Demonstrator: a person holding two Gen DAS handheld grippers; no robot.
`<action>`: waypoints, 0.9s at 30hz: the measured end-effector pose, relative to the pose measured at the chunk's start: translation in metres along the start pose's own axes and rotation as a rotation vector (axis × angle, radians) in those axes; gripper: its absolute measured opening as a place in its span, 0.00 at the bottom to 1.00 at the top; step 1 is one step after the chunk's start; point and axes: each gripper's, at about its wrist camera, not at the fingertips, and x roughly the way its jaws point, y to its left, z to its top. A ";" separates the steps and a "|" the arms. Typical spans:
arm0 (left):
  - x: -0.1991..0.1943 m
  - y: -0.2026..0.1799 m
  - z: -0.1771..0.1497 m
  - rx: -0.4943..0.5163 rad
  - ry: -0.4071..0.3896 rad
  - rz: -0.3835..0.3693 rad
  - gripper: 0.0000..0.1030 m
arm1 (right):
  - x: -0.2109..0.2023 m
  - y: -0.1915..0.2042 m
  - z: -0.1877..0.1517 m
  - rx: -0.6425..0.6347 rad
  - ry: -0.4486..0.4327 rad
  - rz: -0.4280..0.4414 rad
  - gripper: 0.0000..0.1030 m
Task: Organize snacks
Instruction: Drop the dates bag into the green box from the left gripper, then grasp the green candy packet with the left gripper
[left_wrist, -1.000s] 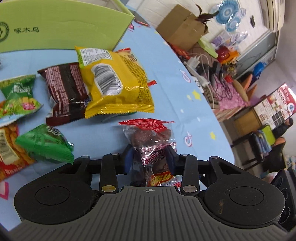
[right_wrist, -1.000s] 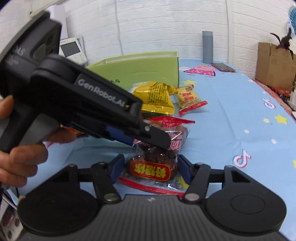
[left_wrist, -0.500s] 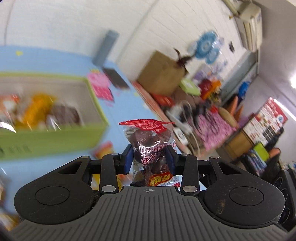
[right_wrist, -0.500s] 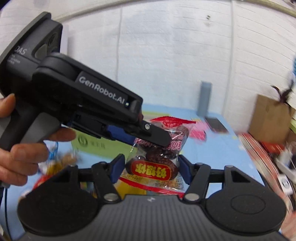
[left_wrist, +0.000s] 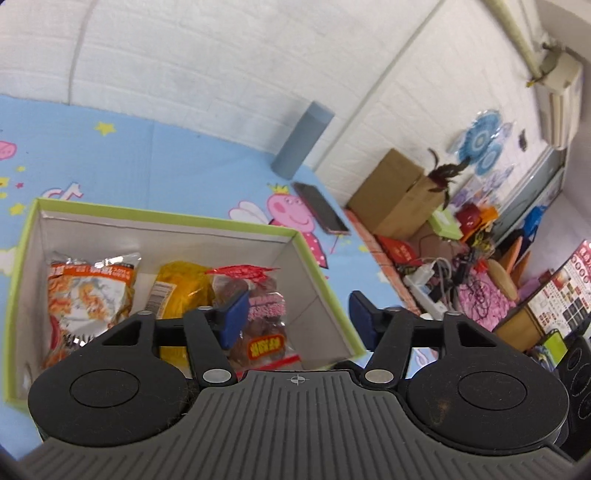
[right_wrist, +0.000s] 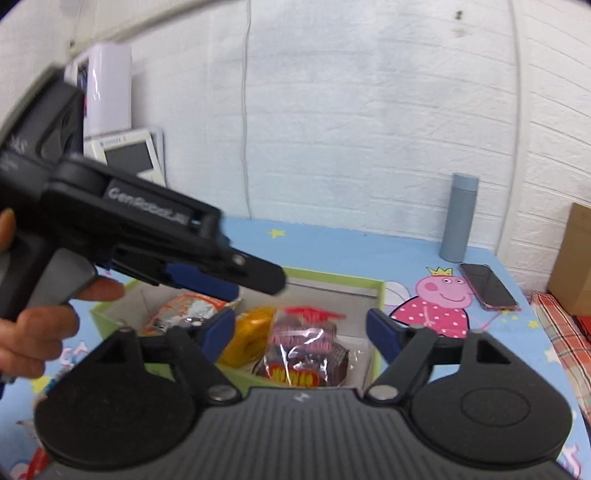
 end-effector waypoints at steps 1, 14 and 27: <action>-0.009 0.000 -0.007 0.002 -0.009 -0.006 0.58 | -0.014 0.000 -0.007 0.011 -0.012 -0.001 0.91; -0.106 -0.005 -0.151 -0.015 0.014 0.017 0.61 | -0.135 0.065 -0.120 0.150 0.093 0.195 0.91; -0.067 -0.003 -0.192 -0.056 0.230 -0.018 0.17 | -0.107 0.125 -0.144 -0.025 0.189 0.229 0.90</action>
